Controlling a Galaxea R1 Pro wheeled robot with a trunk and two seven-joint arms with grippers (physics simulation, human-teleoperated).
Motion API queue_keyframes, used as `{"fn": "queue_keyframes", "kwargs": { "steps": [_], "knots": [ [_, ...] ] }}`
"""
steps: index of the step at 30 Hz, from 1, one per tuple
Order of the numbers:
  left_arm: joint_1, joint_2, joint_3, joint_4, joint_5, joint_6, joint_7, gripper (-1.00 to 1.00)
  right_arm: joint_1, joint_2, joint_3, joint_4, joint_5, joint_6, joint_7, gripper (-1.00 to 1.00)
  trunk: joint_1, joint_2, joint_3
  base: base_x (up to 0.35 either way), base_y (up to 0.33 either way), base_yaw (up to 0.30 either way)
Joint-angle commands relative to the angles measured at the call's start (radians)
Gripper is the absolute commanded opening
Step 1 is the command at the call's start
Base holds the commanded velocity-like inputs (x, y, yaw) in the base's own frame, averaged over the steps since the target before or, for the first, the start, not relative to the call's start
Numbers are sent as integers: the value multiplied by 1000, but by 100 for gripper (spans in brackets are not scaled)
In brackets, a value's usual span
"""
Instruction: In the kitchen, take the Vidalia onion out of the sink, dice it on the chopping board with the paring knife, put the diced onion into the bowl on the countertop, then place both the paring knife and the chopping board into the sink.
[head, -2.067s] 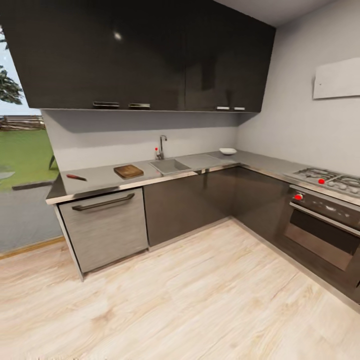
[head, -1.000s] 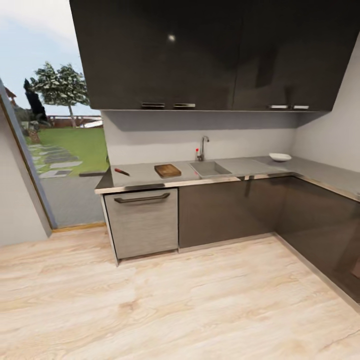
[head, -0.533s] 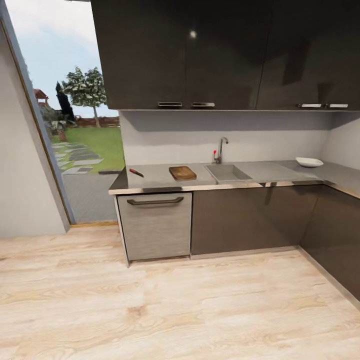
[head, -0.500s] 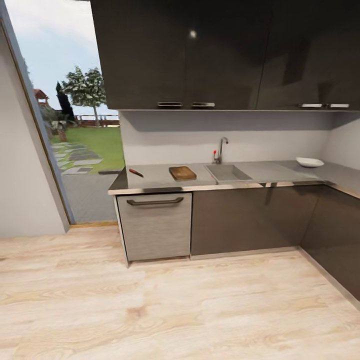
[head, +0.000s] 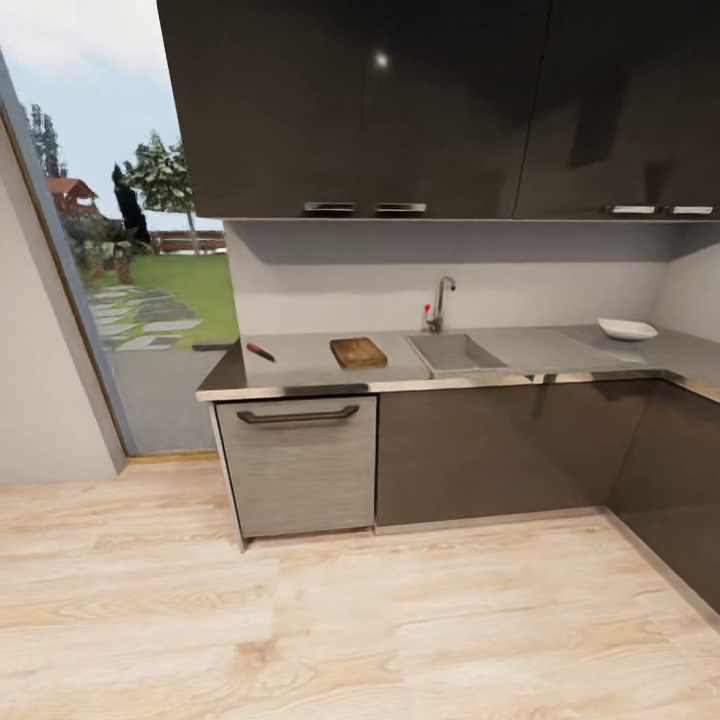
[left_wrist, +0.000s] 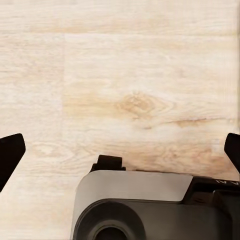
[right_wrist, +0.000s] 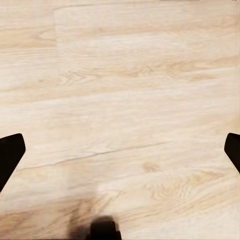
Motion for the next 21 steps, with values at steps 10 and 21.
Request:
{"fn": "queue_keyframes", "kwargs": {
  "steps": [10, 21],
  "knots": [
    [0, 0, 0, -1, 7, -2, 0, 100, 0, 0, 1, -1, 1, -3, -2, 100, 0, 0, -1, 244, -66, 89],
    [0, -1, 0, -15, 6, -2, 1, 100, 0, -1, -1, -1, 1, -3, -2, 100, 0, 0, -1, 189, -5, 143]
  ]
}}
